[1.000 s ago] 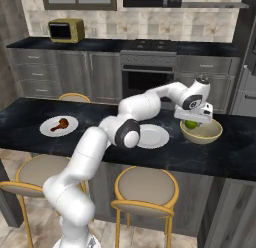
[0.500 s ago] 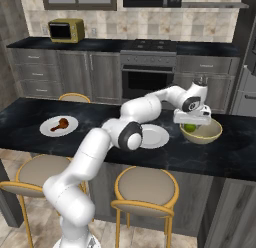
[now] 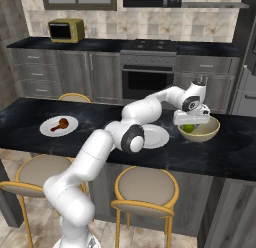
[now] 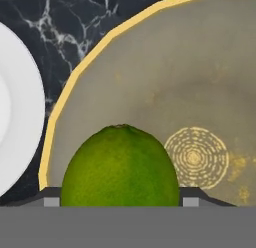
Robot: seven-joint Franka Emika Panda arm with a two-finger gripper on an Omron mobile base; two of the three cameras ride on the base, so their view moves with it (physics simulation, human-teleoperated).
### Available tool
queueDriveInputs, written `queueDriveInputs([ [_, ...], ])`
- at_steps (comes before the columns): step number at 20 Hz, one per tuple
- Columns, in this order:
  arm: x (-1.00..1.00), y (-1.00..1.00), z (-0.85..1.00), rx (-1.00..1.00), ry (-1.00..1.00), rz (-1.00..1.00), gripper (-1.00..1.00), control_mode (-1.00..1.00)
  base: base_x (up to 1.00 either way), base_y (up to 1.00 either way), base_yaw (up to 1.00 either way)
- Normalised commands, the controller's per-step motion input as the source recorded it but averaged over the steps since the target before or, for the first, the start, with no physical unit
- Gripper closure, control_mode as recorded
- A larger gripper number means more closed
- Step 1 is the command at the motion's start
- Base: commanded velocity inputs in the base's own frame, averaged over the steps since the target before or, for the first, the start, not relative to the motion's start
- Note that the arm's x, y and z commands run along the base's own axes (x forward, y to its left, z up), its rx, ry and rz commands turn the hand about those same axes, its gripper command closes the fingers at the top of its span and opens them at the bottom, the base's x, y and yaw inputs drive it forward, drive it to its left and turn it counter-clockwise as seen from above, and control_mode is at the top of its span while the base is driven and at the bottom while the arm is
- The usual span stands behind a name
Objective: Pick the chicken drumstick and lime from their plates and place them in the bowl. Then put the bowl in the fridge.
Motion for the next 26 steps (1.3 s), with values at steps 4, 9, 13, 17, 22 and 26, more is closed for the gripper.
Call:
queueDriveInputs([
  [4, 0.02, -0.10, 0.04, 0.00, 0.07, 0.13, -1.00, -1.00, 0.00, 0.00, 0.00],
  [9, -0.03, -0.08, 0.20, 0.01, 0.11, 0.05, -1.00, -1.00, 0.00, 0.00, 0.00],
  [13, -0.05, -0.02, 0.36, 0.06, 0.09, 0.03, -1.00, -1.00, 0.00, 0.00, 0.00],
  [17, -0.09, 0.00, 0.37, 0.08, 0.04, 0.00, -1.00, -1.00, 0.00, 0.00, 0.00],
  [22, -0.25, 0.04, 0.55, 0.11, 0.00, 0.00, -1.00, -1.00, 0.00, 0.00, 0.00],
  [26, -0.47, 0.15, 0.50, 0.10, 0.00, 0.00, -1.00, -1.00, 0.00, 0.00, 0.00],
])
